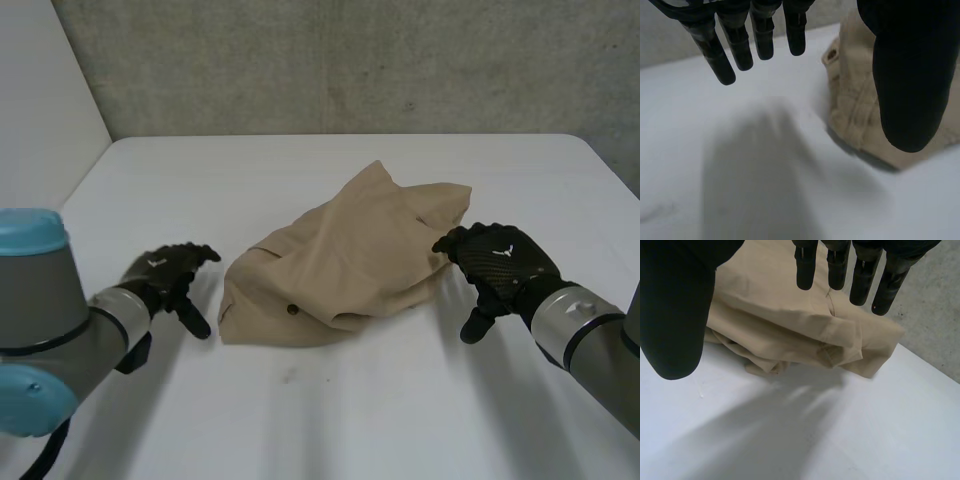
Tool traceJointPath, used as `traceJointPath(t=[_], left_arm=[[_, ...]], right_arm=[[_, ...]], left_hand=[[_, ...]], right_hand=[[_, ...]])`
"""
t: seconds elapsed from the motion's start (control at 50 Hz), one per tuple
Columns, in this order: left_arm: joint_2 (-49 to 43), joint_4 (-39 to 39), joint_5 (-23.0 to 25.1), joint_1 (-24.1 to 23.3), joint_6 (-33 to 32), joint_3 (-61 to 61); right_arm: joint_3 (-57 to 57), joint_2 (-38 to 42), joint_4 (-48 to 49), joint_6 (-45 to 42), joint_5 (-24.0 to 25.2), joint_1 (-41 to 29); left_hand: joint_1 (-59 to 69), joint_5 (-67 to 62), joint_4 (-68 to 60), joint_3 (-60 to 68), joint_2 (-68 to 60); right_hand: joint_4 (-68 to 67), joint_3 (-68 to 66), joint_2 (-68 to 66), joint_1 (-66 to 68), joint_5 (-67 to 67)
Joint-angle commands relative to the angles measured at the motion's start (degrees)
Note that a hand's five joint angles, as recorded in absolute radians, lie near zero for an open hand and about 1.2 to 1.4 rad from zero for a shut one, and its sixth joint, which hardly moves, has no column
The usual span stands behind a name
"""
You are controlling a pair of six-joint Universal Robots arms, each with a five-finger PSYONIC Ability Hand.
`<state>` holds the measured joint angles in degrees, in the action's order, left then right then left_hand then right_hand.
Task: Fold the shorts.
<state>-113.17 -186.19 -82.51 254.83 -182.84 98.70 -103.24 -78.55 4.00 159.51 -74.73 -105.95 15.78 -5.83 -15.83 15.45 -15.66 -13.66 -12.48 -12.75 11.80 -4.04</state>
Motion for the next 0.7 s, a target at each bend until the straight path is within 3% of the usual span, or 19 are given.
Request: traceJointPath(t=[0.02,0.1,0.16,0.18,0.24,0.34,0.4,0.48,0.54,0.7], left_arm=[[-5.92,-1.45,-0.11,-2.76,0.21,-4.92],[-7.67,-1.63,-0.28,-4.87,0.73,-6.42],[-8.03,-2.24,-1.16,-6.01,0.82,-7.64],[-7.68,-2.77,-3.16,-6.01,1.08,-8.34],[-6.89,-3.65,-8.96,-5.93,1.44,-9.23],[-1.54,-7.85,-25.38,-3.39,0.56,-12.38],[1.71,-10.75,-28.14,0.64,-0.4,-14.14],[6.89,-15.93,-27.88,4.0,-1.98,-17.48],[8.75,-18.23,-27.27,4.01,-2.25,-20.38],[6.57,-19.65,-17.43,-4.16,-1.99,-25.84]], right_arm=[[-0.55,0.24,0.4,0.09,-0.33,-0.84],[-1.17,0.33,1.71,0.01,-0.51,-0.93],[-1.43,0.33,2.24,0.01,-0.51,-0.84],[-1.43,0.33,2.33,0.01,-0.51,-0.92],[-1.43,0.33,2.33,0.01,-0.51,-0.93],[-1.52,0.33,2.33,-0.08,-0.42,-0.93],[-1.52,0.33,2.33,-0.08,-0.33,-0.93],[-1.69,0.33,2.33,-0.08,-0.24,-1.01],[-1.87,0.33,2.42,-0.08,-0.24,-1.01],[-2.4,0.33,2.68,-0.08,-0.68,-1.01]], left_hand=[[5.7,-5.65,-5.65,6.03,-5.82],[17.43,-17.38,-17.38,17.76,-17.54],[56.55,-56.5,-56.5,56.88,-56.66],[64.15,-64.1,-64.1,64.48,-64.26],[64.22,-64.17,-64.17,64.55,-64.34],[64.22,-64.17,-64.17,64.55,-64.34],[64.22,-64.17,-64.17,64.55,-64.34],[64.22,-64.17,-64.17,64.55,-64.34],[64.22,-64.17,-64.17,64.55,-64.34],[64.22,-64.17,-64.17,64.55,-64.34]], right_hand=[[3.66,2.48,2.75,-1.8,4.04],[3.66,2.48,2.75,-1.8,4.04],[3.66,2.48,2.75,-1.8,4.04],[3.66,2.48,2.75,-1.8,4.04],[3.66,2.48,2.75,-1.8,4.04],[3.66,2.48,2.75,-1.8,4.04],[3.66,2.48,2.75,-1.8,4.04],[3.66,2.48,2.75,-1.8,4.04],[3.66,2.48,2.75,-1.8,4.04],[3.66,2.48,2.75,-1.8,4.04]])
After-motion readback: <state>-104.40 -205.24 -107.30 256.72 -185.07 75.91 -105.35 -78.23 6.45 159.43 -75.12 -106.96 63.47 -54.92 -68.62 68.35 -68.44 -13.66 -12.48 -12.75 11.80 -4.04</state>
